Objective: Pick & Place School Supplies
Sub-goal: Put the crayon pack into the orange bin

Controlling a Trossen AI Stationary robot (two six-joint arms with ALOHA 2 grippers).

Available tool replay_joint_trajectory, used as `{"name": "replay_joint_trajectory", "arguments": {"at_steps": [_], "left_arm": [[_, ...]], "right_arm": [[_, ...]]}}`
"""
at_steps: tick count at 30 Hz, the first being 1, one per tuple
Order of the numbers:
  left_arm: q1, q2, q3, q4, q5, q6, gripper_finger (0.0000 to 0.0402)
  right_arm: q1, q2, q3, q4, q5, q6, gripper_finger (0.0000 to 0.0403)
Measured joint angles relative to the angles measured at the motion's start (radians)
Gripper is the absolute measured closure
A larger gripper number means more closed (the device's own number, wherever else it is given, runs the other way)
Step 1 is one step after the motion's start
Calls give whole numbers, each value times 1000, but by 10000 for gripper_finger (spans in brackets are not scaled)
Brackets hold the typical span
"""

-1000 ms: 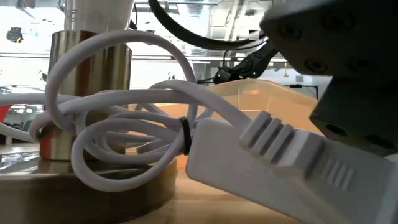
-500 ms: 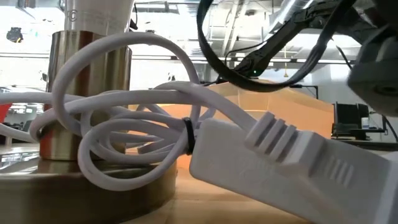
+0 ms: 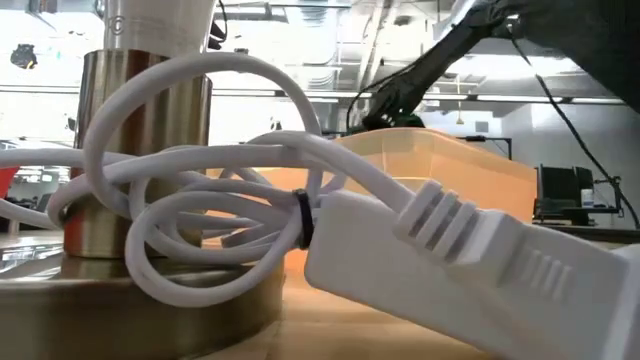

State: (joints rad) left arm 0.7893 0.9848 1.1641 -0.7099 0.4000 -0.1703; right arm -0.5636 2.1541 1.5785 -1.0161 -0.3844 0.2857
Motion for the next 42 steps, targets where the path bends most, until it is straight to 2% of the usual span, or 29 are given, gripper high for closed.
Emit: {"name": "replay_joint_trajectory", "arguments": {"at_steps": [4, 9, 14, 18, 24, 29, 34, 42], "left_arm": [[-33, 0, 0, 12, 0, 8, 299], [-54, 7, 0, 41, -21, 8, 299], [-55, 81, 0, 37, -27, -24, 298], [-56, 174, 0, 40, 30, -47, 289], [-86, 370, -1, 77, 72, -51, 230], [-132, 502, -1, 278, 88, -98, 194], [-164, 635, 1, 438, 88, -170, 196], [-188, 834, 61, 478, 42, -178, 214]], "right_arm": [[31, -168, 4, 125, -7, 28, 403], [12, -336, 3, 289, 18, 128, 403], [0, -391, 2, 313, 17, 181, 389], [1, -390, 1, 364, -39, 201, 338], [22, -408, 1, 580, -82, 254, 247], [13, -481, 3, 732, -91, 291, 203], [-16, -593, 2, 734, -89, 285, 201], [-43, -706, 2, 735, -80, 282, 220]]}}
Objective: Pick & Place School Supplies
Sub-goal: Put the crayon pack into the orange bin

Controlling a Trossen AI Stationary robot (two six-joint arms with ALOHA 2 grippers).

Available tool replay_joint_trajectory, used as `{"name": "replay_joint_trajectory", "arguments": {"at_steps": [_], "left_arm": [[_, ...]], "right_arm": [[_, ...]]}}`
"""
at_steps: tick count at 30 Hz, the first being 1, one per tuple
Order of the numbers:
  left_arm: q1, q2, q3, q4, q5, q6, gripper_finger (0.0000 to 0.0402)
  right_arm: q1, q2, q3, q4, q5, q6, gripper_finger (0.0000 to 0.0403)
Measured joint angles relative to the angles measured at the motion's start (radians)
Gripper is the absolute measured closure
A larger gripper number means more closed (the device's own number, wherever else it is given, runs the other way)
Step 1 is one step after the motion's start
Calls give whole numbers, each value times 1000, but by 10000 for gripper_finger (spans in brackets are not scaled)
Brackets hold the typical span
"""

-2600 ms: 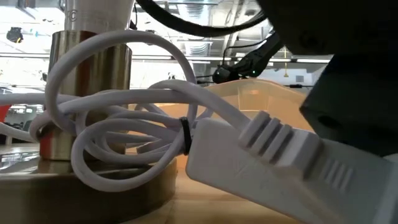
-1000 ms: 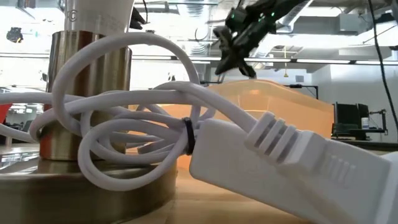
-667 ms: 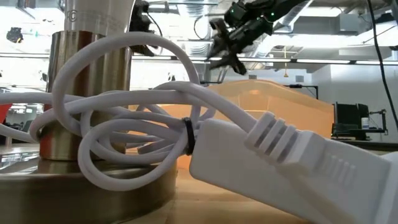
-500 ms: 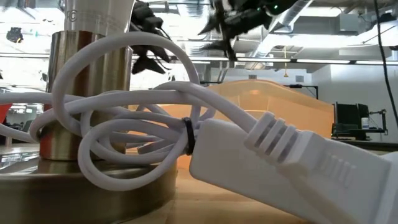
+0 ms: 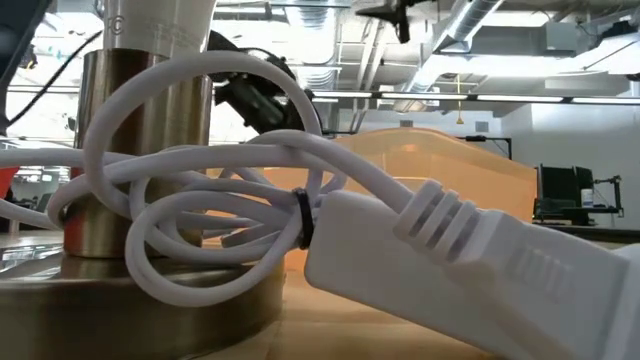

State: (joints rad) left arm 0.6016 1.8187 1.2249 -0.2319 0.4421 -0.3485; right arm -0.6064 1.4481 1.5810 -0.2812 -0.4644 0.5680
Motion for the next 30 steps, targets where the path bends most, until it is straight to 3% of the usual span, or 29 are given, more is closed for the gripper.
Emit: {"name": "replay_joint_trajectory", "arguments": {"at_steps": [15, 30], "left_arm": [[-6, 220, 188, -6, -87, 41, 193], [-1, 292, 208, -57, -164, 105, 196]], "right_arm": [[4, -20, 0, -1, -9, -3, 221], [3, -20, 0, 5, -34, -29, 217]]}}
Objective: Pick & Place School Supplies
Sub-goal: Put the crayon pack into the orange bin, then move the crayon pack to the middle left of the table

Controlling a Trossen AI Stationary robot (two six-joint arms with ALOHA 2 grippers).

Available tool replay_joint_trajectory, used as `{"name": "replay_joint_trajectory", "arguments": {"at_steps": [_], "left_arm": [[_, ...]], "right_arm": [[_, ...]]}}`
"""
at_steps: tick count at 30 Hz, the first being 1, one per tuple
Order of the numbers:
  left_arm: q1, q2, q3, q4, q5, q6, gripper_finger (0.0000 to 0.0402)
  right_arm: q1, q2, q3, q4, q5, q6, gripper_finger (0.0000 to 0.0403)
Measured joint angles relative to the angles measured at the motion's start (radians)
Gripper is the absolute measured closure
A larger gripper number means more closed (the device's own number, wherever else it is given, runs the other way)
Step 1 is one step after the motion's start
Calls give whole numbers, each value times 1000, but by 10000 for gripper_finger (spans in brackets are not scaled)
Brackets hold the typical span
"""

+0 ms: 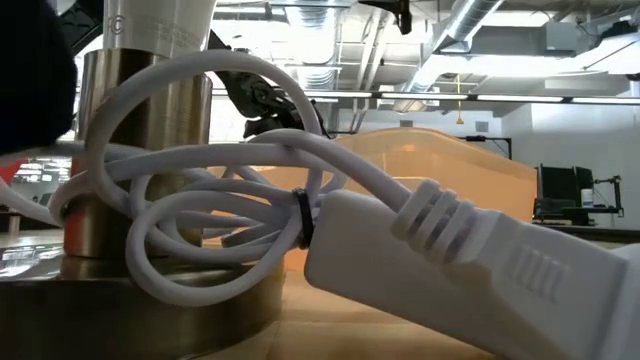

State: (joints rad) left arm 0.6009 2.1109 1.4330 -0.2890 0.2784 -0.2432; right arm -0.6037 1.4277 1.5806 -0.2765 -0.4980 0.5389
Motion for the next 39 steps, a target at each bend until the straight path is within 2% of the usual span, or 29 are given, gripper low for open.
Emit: {"name": "replay_joint_trajectory", "arguments": {"at_steps": [9, 12, 15, 19, 21, 26, 30, 36, 39], "left_arm": [[1, 12, 8, -5, -54, -12, 216], [1, 12, 8, -12, -65, -26, 233], [-3, 12, 8, -15, -69, -44, 274], [-8, 12, 8, -23, -66, -50, 357], [-8, 12, 8, -31, -53, -44, 384], [-6, 12, 8, -47, -44, -55, 394], [-12, 3, 7, -62, 78, -59, 399], [-45, -135, 6, 44, 133, -26, 396], [-41, -206, 8, 141, 117, 3, 396]], "right_arm": [[0, 0, 0, 31, -22, 1, 225], [0, 0, 0, 34, -26, 2, 225], [1, 0, 0, 49, -27, 11, 225], [1, 0, 0, 89, -33, 38, 226], [1, 0, 0, 107, -44, 49, 226], [8, 0, 0, 114, -55, 64, 226], [14, 1, 0, 155, -71, 64, 226], [12, 1, 28, 189, -86, 58, 226], [11, 1, 39, 189, -86, 49, 226]]}}
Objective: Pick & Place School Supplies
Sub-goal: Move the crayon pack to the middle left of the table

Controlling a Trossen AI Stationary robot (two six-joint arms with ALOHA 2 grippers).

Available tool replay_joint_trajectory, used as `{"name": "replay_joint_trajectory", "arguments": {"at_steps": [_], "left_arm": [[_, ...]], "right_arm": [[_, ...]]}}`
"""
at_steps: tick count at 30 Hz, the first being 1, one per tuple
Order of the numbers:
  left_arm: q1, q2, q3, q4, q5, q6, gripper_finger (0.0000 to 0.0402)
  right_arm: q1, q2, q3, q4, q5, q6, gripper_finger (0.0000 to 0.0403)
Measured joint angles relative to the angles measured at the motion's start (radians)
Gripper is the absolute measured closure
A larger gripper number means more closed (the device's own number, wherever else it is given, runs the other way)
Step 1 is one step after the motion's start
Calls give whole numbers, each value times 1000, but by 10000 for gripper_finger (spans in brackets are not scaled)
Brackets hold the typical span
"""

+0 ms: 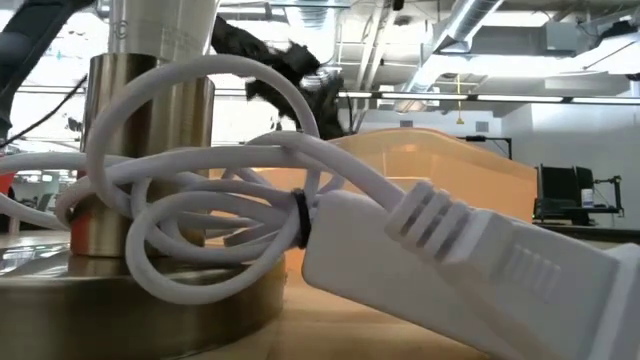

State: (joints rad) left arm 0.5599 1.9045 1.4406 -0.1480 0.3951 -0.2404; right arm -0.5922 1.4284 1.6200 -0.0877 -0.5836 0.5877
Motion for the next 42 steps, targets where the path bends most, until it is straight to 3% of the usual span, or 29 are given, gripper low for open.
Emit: {"name": "replay_joint_trajectory", "arguments": {"at_steps": [8, 12, 17, 26, 32, 42], "left_arm": [[62, 91, 3, 45, -25, -7, 400], [47, 160, 53, 49, 23, -32, 401], [33, 215, 131, 36, -25, -80, 401], [73, 315, 284, -158, -56, -82, 401], [68, 348, 305, -214, 22, -100, 401], [95, 354, 298, -484, -5, -30, 401]], "right_arm": [[-13, 0, 6, 13, 7, 7, 226], [-11, 0, 6, 11, 7, 24, 226], [-3, 0, 6, 11, 7, 33, 226], [10, 0, 6, 13, 5, 34, 246], [9, 0, 6, 14, 5, 34, 268], [37, 0, 6, 25, 5, 34, 274]]}}
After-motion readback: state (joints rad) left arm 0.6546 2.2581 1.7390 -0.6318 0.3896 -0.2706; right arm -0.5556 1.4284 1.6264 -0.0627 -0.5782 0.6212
